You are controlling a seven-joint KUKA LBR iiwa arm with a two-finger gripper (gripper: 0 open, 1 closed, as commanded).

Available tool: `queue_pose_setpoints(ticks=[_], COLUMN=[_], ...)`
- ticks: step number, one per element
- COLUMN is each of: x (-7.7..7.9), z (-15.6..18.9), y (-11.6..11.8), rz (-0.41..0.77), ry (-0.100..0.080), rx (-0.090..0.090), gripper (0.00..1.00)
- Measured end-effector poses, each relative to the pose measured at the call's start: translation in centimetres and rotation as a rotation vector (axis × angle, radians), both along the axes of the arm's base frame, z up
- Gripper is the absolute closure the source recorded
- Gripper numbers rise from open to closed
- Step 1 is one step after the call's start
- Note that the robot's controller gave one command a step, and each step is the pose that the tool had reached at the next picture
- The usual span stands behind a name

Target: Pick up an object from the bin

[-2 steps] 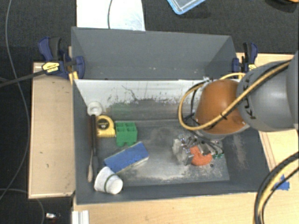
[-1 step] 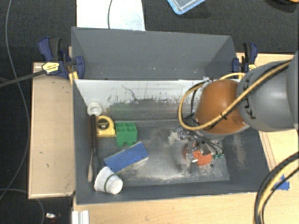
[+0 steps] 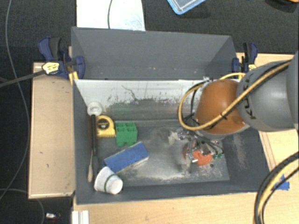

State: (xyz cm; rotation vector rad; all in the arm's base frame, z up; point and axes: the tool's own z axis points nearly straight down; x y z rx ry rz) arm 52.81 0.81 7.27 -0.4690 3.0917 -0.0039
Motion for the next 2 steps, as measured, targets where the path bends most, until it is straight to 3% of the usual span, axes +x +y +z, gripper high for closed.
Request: queue_pose_setpoints(ticks=[1, 2], x=[-4.0, -6.1], z=[4.5, 8.1], y=[-4.8, -8.8], rz=[0.038, 0.017], ry=[0.005, -0.003], rx=[0.001, -0.001], gripper=[0.0, 0.0])
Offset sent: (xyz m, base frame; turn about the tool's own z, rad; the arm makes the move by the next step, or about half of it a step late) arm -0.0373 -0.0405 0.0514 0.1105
